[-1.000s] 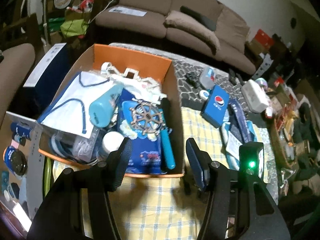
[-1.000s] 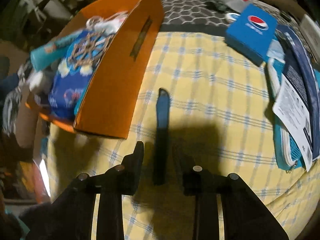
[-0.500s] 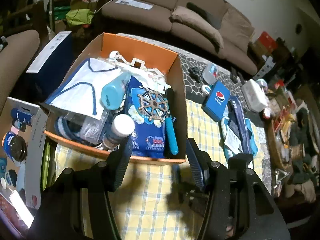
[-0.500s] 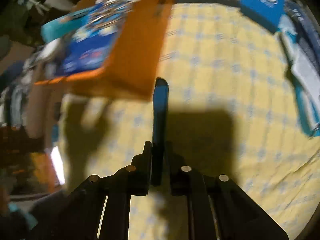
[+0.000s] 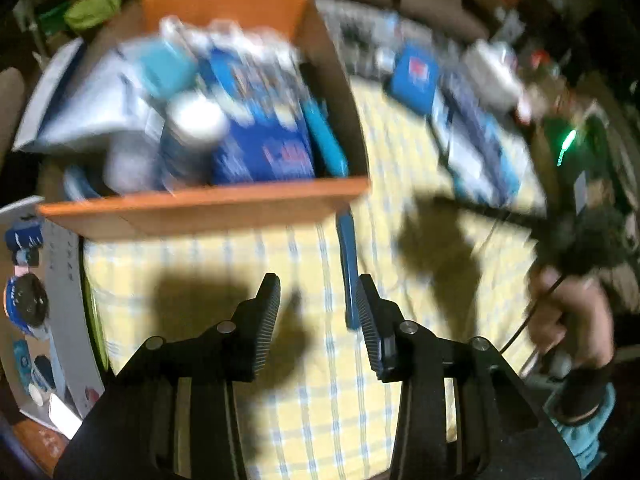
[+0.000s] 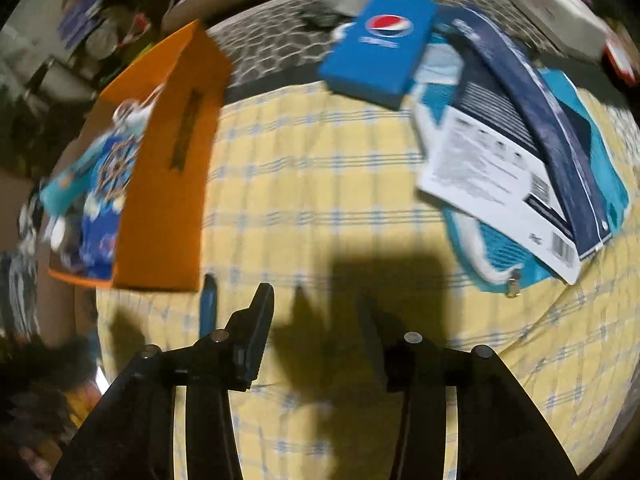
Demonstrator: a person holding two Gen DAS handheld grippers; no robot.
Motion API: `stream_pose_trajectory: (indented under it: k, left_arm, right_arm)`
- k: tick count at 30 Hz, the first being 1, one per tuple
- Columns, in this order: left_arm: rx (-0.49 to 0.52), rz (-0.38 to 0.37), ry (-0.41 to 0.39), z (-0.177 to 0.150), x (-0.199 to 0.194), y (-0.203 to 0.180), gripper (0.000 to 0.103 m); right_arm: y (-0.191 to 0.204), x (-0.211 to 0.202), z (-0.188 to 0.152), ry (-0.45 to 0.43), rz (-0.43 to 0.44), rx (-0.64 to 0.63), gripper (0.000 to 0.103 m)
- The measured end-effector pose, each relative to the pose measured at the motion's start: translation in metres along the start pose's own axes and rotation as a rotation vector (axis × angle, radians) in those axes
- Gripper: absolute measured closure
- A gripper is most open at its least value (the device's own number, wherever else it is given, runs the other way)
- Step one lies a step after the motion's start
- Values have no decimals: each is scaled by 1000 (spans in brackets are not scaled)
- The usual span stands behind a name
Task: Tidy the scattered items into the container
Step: 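Pass the dark blue stick from the right gripper into the left gripper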
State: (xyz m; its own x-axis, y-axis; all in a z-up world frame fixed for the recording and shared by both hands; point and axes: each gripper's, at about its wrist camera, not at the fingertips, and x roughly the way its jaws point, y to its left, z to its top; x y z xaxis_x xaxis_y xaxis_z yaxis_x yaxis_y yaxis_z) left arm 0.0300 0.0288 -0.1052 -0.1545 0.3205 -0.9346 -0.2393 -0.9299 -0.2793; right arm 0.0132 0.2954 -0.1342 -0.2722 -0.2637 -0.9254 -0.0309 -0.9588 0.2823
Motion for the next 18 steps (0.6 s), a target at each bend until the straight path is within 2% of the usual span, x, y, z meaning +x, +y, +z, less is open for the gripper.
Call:
stream_pose_trajectory:
  k: [2,6,9,11,13,14,15,17,18]
  left_arm:
    - [6,21,25,-1,17,-13,69]
    - [84,60,50,0,47,-39,70]
    - [50,137,41,3,71,-44,68]
    - [38,162,56,3,84,-45,69]
    - [63,192,82,-2,97,-51,75]
    - [72,205,73,-5,97,-54,81]
    - [84,213,66,-7,96,-58,92]
    - [94,180,68,-11,91,-64,93]
    - [81,134,78,-11,88,-64,93]
  right_arm:
    - [-6,-1,3,-7,-3,15,58]
    - [-17,-5,8,-25,-29,26,57]
    - [-26,-8,13,-28,-18,44,57]
    - [-26,-7,14,-30,-22,46,57]
    - [-25,-7,14,-28,-30,33,57]
    - [-24,-8,13,-28,-31,26,57]
    - [-23,-8,14,-28,-32,19,57]
    - [-24,-9,14,-30,-34,14,57]
    - [-25,-9,15,-34,-33,18,57]
